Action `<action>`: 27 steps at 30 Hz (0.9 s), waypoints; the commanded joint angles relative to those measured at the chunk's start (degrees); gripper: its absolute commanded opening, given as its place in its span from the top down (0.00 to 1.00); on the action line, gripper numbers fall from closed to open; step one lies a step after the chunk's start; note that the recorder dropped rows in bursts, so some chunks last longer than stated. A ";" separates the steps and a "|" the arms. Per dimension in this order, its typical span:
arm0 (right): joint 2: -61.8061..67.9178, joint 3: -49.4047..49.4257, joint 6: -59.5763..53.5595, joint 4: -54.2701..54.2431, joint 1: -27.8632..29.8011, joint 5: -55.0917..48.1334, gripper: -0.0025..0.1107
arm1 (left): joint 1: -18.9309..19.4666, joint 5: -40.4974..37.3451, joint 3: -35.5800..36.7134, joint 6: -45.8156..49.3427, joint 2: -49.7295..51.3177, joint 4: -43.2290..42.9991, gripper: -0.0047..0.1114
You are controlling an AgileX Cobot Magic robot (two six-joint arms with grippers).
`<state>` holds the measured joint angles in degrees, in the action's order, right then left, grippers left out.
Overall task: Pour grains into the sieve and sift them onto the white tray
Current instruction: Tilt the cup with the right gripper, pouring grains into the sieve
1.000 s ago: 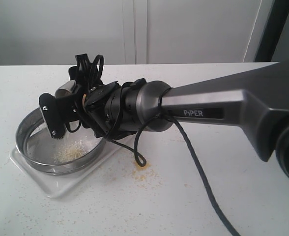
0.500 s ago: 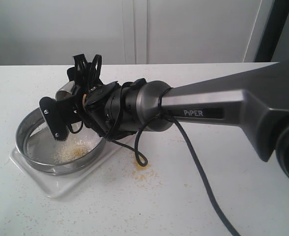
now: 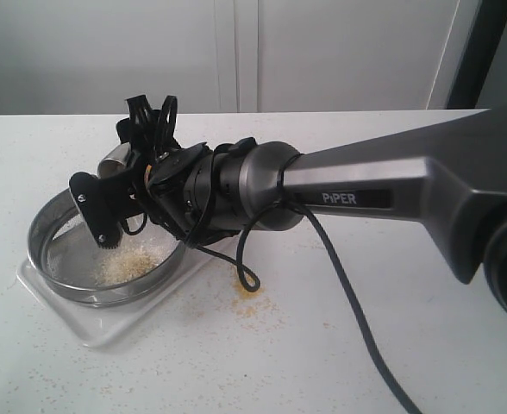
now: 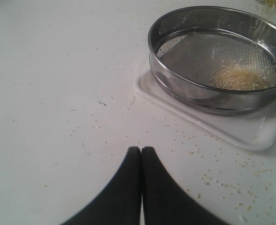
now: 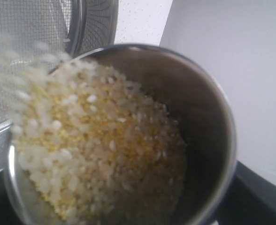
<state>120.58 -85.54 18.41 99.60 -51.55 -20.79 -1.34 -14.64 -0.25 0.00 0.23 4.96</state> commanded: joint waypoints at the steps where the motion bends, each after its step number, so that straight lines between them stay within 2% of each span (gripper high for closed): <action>1: -0.35 -0.70 -0.44 0.35 0.01 -1.18 0.98 | 0.07 0.08 0.25 0.00 -0.23 0.36 0.96; 27: -0.35 -0.70 -6.01 0.35 0.01 -1.18 0.98 | 0.07 0.08 0.25 0.00 -0.23 0.36 0.96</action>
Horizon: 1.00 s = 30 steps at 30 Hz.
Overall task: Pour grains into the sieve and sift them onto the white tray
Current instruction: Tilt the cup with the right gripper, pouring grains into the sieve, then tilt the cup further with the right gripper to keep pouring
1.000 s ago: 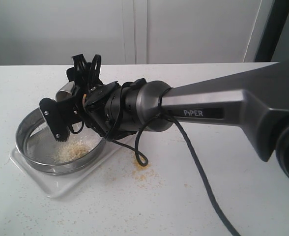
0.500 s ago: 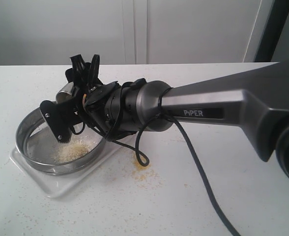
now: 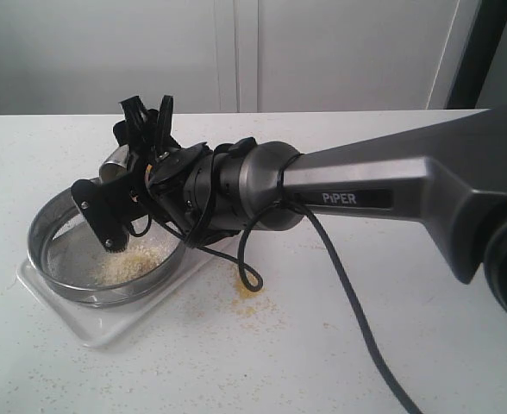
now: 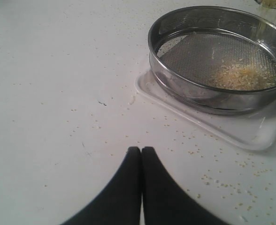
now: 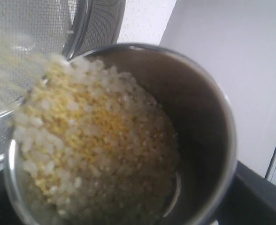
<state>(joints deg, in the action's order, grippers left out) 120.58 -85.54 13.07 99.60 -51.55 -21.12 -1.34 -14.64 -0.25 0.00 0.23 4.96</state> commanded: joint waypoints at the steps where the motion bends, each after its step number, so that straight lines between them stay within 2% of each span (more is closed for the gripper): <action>1: -0.35 -0.70 -0.67 0.35 0.01 -0.85 0.98 | 0.07 0.08 0.25 0.00 -0.23 0.36 0.96; 30: -0.35 -0.70 -2.97 0.35 0.01 -0.61 0.98 | 0.07 0.08 0.25 0.00 -0.23 0.36 0.96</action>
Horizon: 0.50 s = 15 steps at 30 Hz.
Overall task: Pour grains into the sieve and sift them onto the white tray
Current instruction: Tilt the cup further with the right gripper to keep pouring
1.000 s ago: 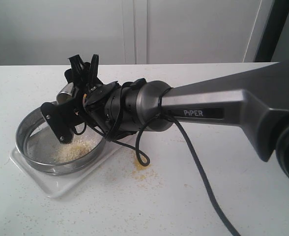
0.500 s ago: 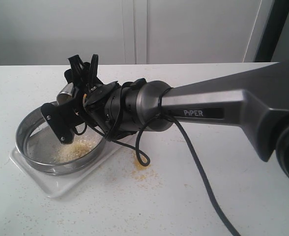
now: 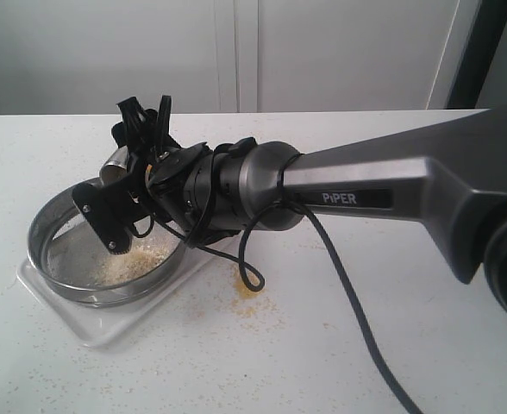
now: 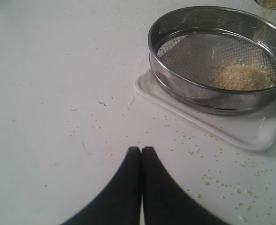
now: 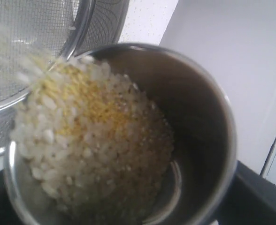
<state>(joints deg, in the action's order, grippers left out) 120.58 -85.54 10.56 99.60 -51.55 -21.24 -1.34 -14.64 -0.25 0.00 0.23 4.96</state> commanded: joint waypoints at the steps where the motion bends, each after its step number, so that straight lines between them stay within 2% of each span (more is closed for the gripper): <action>1: -0.35 -0.70 -0.46 0.35 0.01 -0.50 0.98 | 0.07 0.08 0.25 0.00 -0.23 0.36 0.96; 15: -0.35 -0.70 -3.26 0.35 0.01 -0.39 0.98 | 0.07 0.08 0.25 0.00 -0.23 0.36 0.96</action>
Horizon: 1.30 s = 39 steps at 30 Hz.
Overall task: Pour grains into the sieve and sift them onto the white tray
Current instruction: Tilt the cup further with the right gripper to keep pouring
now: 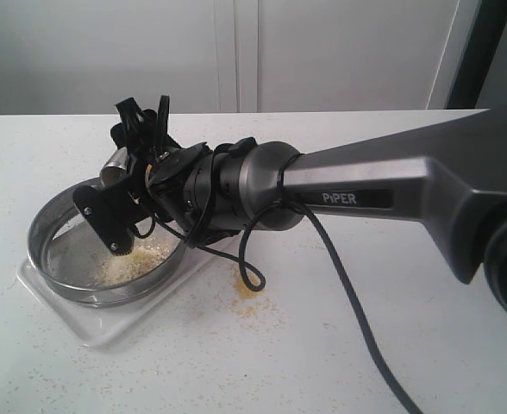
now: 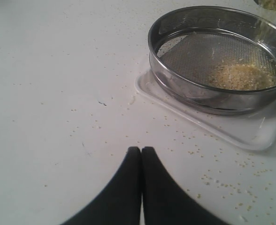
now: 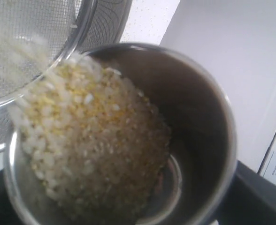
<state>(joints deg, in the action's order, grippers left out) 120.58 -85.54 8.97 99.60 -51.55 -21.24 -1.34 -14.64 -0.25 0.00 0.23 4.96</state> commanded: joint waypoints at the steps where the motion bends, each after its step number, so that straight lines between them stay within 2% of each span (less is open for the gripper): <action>1: -0.35 -0.70 -2.01 0.35 0.01 -0.39 0.98 | 0.07 0.08 0.25 0.00 -0.23 0.36 0.96; 39: -0.35 -0.70 -7.92 0.35 0.01 -3.66 0.98 | 0.07 0.08 0.25 0.00 -0.23 0.36 0.96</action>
<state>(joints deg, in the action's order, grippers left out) 120.58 -85.54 1.66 99.60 -51.55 -23.55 -1.34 -14.64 -0.25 0.00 0.23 4.96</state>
